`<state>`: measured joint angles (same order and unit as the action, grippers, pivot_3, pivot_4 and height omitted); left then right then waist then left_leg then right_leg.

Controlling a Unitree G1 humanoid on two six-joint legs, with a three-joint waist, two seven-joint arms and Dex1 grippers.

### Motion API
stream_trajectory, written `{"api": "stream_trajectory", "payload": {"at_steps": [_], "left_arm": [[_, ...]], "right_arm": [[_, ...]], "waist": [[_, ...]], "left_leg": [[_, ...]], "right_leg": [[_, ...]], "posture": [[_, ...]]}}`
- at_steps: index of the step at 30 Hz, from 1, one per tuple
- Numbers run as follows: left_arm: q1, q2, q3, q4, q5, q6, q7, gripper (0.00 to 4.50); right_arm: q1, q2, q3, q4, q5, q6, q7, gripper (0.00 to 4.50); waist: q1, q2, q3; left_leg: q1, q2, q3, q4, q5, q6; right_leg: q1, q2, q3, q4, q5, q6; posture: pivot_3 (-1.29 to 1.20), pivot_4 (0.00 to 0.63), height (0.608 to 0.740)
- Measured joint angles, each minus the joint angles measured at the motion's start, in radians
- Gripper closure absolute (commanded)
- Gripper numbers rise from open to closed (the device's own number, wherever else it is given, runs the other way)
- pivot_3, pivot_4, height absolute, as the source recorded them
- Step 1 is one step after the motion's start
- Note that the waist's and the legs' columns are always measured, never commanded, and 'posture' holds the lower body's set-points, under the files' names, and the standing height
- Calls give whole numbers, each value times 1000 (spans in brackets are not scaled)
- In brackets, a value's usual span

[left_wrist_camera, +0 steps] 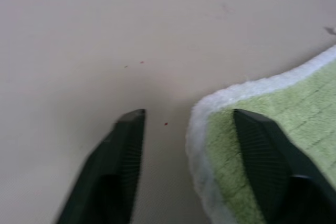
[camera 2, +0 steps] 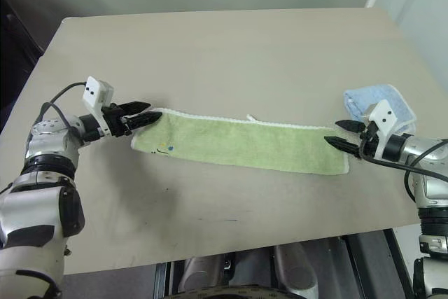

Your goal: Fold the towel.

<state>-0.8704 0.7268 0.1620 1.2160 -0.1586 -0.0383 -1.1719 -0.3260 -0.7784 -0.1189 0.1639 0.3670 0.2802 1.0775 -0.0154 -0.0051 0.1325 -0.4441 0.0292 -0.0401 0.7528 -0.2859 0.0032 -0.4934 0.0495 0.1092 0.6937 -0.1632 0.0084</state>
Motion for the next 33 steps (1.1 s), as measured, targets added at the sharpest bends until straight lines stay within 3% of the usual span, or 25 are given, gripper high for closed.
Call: {"api": "stream_trajectory", "payload": {"at_steps": [3,11,15,19,20,25,31,33], "left_arm": [[0,0,31,0,-16,-4,17,846],[-10,4,133,0,-57,-68,154,846],[-5,-22,147,-43,-89,-67,110,846],[58,-105,129,-276,-173,48,-26,846],[102,-123,114,-379,-201,102,-53,846],[280,-172,10,-750,-247,238,-86,846],[390,-176,-47,-937,-250,279,-63,846],[434,-181,-68,-1014,-256,288,-66,846]], "right_arm": [[-1,15,-18,-10,14,6,-10,24],[7,50,-137,-103,138,162,-119,24],[96,99,-218,-283,280,325,-219,24],[171,185,-264,-446,466,499,-358,24],[186,199,-279,-476,520,548,-407,24],[232,250,-331,-542,773,730,-644,24],[294,259,-341,-557,1068,782,-897,24],[387,217,-335,-569,1257,773,-990,24]], "waist": [[0,0,0],[0,0,0],[8,-1,0],[12,-1,0],[12,-1,0],[6,-1,1],[8,-1,1],[14,-1,1]], "left_leg": [[0,0,0,0,0,0],[0,0,1,-1,1,0],[0,-1,0,-1,1,0],[0,-2,1,0,1,1],[0,-2,1,0,1,1],[1,-1,2,-1,1,1],[5,-1,0,-3,0,3],[6,-1,-2,-4,-1,4]], "right_leg": [[0,0,0,0,0,0],[0,0,0,0,-1,-1],[1,0,0,0,-3,-1],[3,-1,1,-1,-3,2],[3,-1,1,-3,-7,9],[5,0,1,-10,-6,13],[11,0,1,-13,-5,13],[13,0,1,-15,-8,15]], "posture": [[0,150,703],[0,150,703],[0,150,703],[0,150,703],[0,150,703],[0,150,703],[0,150,703],[0,150,703]]}}
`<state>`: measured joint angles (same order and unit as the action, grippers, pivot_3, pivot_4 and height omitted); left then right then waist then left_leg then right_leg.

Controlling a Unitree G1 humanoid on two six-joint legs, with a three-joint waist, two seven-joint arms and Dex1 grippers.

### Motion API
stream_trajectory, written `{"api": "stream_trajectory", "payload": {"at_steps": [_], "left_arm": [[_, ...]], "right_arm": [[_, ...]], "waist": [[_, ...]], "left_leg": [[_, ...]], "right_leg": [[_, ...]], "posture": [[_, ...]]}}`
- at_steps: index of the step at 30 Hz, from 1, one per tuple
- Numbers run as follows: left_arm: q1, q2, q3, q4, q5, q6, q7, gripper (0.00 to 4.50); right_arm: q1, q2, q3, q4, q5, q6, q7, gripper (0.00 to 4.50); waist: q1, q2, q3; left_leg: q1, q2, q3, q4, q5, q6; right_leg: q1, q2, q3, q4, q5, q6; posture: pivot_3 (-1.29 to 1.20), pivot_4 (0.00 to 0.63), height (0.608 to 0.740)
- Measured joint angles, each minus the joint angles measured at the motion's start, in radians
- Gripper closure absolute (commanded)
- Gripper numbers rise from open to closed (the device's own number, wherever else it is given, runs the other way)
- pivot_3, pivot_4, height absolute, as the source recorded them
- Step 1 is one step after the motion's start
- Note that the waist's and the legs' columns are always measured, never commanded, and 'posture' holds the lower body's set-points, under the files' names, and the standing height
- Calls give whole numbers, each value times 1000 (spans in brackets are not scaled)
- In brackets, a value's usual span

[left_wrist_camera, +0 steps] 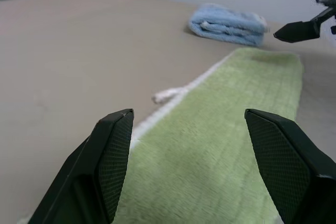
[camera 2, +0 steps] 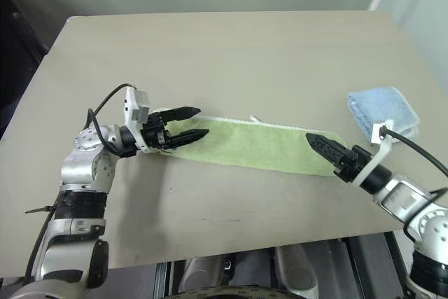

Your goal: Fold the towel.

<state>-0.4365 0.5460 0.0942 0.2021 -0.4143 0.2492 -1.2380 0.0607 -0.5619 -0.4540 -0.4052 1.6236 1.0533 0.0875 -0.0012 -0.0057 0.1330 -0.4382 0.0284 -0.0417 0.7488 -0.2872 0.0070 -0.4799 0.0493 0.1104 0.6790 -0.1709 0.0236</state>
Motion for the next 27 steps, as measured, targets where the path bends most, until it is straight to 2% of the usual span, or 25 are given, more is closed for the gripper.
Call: {"api": "stream_trajectory", "payload": {"at_steps": [3,6,11,18,27], "left_arm": [[63,-23,-39,-45,-2,14,2,846],[74,-49,-69,-81,-4,23,20,846],[88,-90,-113,-118,-11,24,39,846],[88,-105,-156,-118,4,19,48,846],[132,-86,-194,-207,27,-35,47,846]], "right_arm": [[136,-68,26,-1,217,-13,-103,24],[220,-117,27,-12,306,-42,-125,24],[303,-162,33,17,319,-47,-124,24],[296,-187,49,63,321,-56,-131,24],[219,-136,52,147,336,-119,-213,24]], "waist": [[7,0,0],[7,0,0],[6,0,0],[5,0,0],[4,0,0]], "left_leg": [[0,0,0,1,-5,-1],[-1,0,0,1,-6,-1],[0,0,0,2,-9,1],[0,0,0,1,-11,2],[0,0,1,1,-14,5]], "right_leg": [[0,0,1,0,-3,1],[1,0,1,-2,-3,1],[2,0,1,-5,-4,2],[2,0,1,-6,-5,3],[4,0,1,-10,-5,5]], "posture": [[0,150,703],[0,150,703],[0,150,703],[0,150,703],[0,150,703]]}}
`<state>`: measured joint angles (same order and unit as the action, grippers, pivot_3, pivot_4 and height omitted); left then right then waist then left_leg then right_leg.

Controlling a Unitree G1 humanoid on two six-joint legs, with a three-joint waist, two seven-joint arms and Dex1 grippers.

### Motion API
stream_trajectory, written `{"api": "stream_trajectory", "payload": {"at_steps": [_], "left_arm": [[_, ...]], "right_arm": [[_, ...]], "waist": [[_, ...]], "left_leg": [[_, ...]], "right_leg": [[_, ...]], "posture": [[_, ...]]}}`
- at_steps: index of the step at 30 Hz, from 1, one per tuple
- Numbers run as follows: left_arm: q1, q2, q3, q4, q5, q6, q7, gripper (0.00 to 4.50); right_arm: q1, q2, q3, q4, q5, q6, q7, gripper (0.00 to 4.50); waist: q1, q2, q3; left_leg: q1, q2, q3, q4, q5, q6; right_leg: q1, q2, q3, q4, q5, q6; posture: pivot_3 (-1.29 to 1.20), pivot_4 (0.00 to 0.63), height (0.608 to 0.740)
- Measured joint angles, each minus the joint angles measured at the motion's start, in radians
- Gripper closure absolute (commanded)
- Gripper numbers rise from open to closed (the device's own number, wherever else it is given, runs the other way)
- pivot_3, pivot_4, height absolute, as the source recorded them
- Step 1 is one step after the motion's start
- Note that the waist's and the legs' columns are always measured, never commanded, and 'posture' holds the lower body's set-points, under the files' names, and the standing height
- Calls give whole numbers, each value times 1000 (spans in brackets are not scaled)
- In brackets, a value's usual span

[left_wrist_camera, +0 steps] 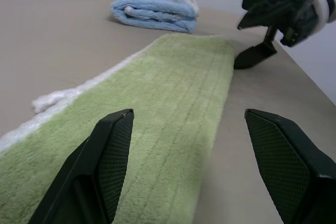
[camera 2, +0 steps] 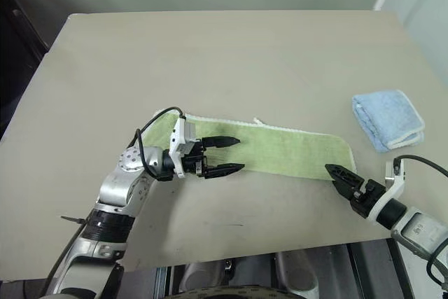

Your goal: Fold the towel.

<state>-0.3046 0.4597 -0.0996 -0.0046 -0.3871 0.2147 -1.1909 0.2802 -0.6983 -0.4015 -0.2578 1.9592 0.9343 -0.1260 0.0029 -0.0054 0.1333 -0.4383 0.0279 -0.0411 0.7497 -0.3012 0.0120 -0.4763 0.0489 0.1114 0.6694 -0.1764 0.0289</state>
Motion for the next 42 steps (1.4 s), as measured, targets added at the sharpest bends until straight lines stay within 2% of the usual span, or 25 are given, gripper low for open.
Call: {"api": "stream_trajectory", "payload": {"at_steps": [11,25,29,39,42], "left_arm": [[31,12,-22,-34,20,-65,-3,846],[29,15,-24,35,24,-125,-12,846],[28,14,-27,56,27,-141,-18,846],[12,9,-32,96,39,-181,-30,846],[11,8,-31,112,40,-196,-31,846]], "right_arm": [[1,-20,-53,65,5,11,8,24],[15,-11,-76,65,4,22,17,24],[1,-8,-76,66,3,16,17,960],[-34,-3,-74,91,2,10,9,4473],[-34,1,-73,91,2,10,9,4473]], "waist": [[3,1,0],[3,1,0],[2,1,0],[2,1,0],[2,1,0]], "left_leg": [[0,0,0,0,-4,3],[0,0,1,0,-6,4],[0,0,1,0,-6,4],[0,0,1,0,-6,4],[0,0,1,0,-6,4]], "right_leg": [[3,-1,0,-7,0,2],[3,-1,0,-7,-1,1],[3,-1,0,-7,-1,1],[3,-1,0,-7,-1,1],[3,-1,0,-7,-1,1]], "posture": [[0,150,703],[0,150,703],[0,150,703],[0,150,703],[0,150,703]]}}
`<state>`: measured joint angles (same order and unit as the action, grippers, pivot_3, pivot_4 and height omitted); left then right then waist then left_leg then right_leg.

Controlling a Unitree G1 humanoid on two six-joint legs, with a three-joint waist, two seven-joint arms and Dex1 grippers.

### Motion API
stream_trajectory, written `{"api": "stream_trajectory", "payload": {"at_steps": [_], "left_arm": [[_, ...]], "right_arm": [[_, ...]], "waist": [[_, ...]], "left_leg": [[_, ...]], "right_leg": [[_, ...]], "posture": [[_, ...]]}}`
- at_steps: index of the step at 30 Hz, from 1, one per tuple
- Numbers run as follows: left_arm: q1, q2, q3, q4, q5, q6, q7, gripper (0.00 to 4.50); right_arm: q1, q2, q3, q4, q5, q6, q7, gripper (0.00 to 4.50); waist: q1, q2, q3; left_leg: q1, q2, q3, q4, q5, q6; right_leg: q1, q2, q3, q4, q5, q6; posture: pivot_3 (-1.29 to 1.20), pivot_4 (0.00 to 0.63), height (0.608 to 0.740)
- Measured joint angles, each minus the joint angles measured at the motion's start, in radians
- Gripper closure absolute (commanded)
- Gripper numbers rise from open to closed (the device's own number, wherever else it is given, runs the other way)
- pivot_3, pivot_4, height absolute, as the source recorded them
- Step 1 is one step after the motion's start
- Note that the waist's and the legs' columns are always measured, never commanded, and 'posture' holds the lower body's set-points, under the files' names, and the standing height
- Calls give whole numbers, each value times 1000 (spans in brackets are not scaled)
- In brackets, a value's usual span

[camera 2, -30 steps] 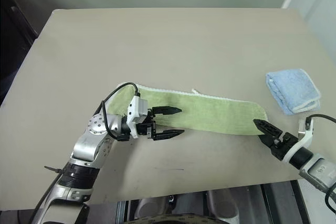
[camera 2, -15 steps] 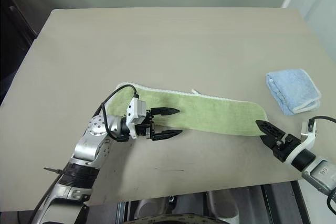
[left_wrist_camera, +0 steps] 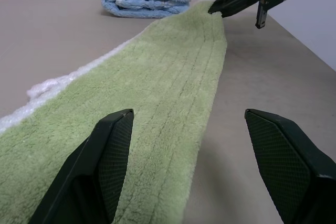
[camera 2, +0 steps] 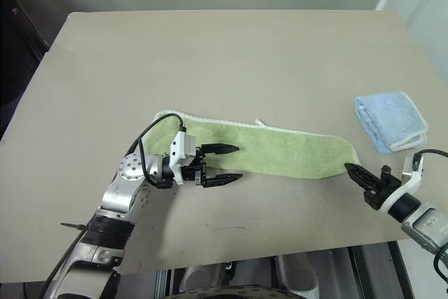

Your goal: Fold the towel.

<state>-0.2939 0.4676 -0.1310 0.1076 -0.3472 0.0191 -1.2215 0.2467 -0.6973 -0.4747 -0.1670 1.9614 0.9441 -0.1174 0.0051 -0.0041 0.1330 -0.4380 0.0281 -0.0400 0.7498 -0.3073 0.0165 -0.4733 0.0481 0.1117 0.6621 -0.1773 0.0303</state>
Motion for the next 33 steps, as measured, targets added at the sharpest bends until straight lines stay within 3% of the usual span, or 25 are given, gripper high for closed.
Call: {"api": "stream_trajectory", "payload": {"at_steps": [14,21,29,33], "left_arm": [[-58,-26,10,56,-1,-16,42,846],[-141,-54,43,72,-19,5,80,846],[-229,-63,29,112,73,56,214,846],[-247,-57,31,186,138,50,281,846]], "right_arm": [[87,-72,-76,-8,-2,19,55,4473],[-2,-157,-121,-131,-16,13,123,4473],[-208,-193,93,-268,-143,20,166,4473],[-300,-189,196,-270,-206,25,183,4473]], "waist": [[0,1,0],[-2,3,1],[-3,3,1],[-2,3,1]], "left_leg": [[0,0,0,0,0,0],[1,0,1,0,0,0],[1,0,2,1,0,1],[1,0,2,0,0,1]], "right_leg": [[0,0,0,0,0,0],[1,0,0,0,0,0],[1,0,0,0,6,10],[0,0,0,0,8,7]], "posture": [[0,150,703],[0,150,703],[0,150,703],[0,150,703]]}}
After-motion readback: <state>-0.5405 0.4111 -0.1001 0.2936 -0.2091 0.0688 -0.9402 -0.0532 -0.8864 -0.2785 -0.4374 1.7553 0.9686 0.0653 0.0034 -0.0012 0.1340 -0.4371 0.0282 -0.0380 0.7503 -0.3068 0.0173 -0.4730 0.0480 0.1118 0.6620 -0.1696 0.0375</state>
